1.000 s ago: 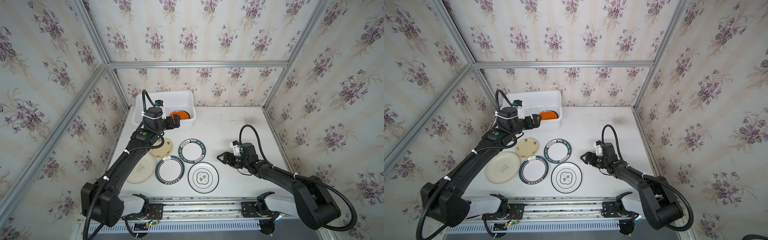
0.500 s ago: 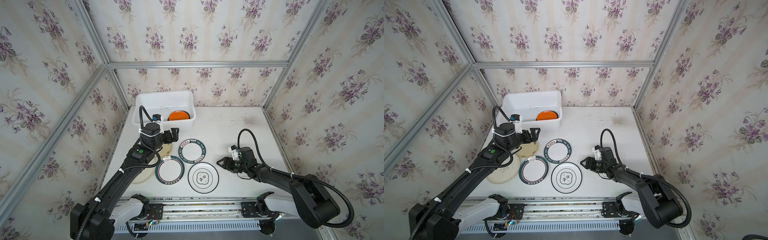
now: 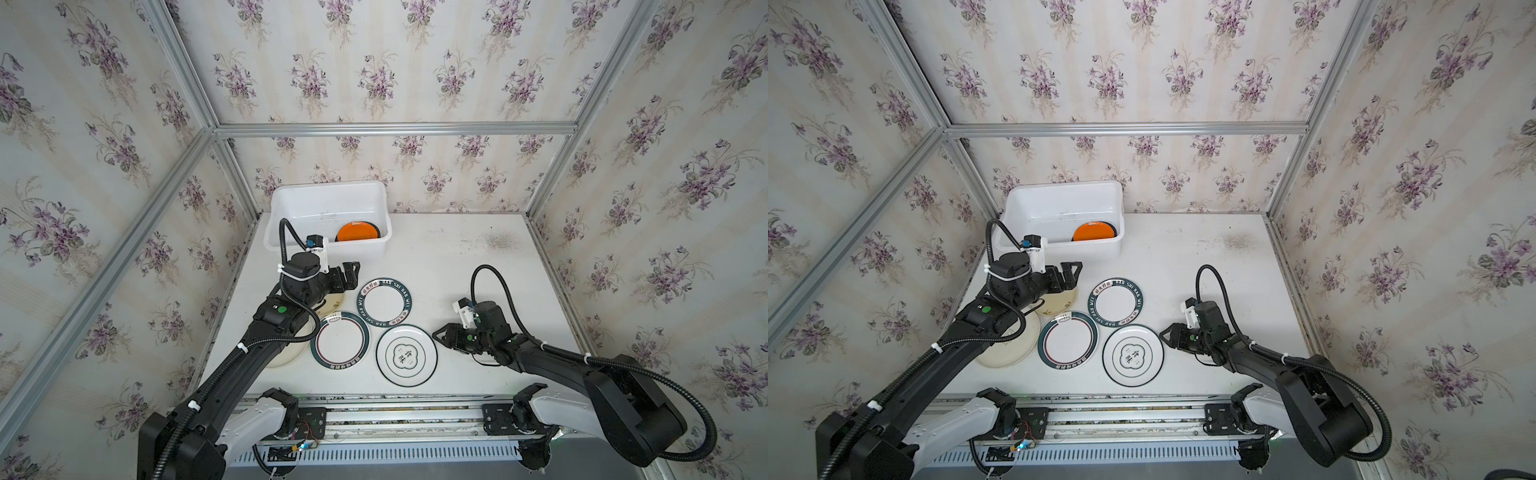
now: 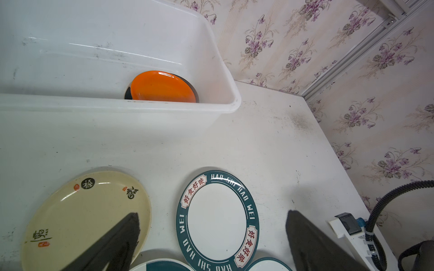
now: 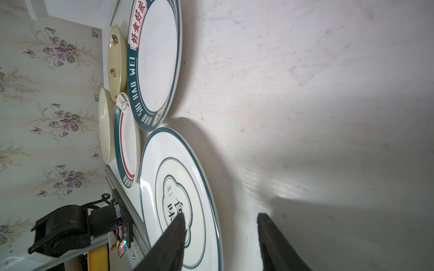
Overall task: Place the plates into the plastic bin on the countertop
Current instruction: Pick up the plate from the bottom-center of the table.
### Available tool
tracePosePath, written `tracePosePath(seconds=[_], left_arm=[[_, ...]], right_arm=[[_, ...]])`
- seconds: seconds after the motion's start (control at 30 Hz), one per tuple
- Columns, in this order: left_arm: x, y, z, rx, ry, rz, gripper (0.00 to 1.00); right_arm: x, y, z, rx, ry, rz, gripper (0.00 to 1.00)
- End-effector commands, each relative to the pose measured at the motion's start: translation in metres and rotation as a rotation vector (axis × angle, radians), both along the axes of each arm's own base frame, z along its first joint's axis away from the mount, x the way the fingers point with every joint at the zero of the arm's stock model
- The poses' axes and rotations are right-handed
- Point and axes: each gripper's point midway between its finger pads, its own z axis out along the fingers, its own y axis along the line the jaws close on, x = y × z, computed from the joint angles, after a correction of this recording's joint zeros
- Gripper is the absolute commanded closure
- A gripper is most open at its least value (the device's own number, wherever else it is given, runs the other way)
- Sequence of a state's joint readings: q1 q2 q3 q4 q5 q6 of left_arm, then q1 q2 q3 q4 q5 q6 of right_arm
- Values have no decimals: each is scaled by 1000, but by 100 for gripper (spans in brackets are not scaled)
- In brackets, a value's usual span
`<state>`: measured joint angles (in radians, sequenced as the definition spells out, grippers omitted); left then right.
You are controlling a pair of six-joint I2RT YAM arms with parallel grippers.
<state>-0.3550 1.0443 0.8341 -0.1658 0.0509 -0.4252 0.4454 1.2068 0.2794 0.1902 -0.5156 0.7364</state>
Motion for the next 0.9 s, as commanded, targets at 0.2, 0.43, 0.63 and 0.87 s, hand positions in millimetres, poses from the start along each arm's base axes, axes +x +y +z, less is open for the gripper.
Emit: tracePosePath(seconds=[0.2,0.43,0.63,0.87], left_arm=[[2,-6,6,-23,-33,-20,0],[2,-7,1,-23,-25,-28,0],[3,-8,0,-19,-24,-32,0],[4,-8,-6,-4,-16,-28,0]], right_arm=[[-12,2,-2,-47,2,16,55],[-17,1,-7,-68,23,14,61],[-27,12,-12,-74,34,55,64],[-31,21,-22,-70,67,73,70]])
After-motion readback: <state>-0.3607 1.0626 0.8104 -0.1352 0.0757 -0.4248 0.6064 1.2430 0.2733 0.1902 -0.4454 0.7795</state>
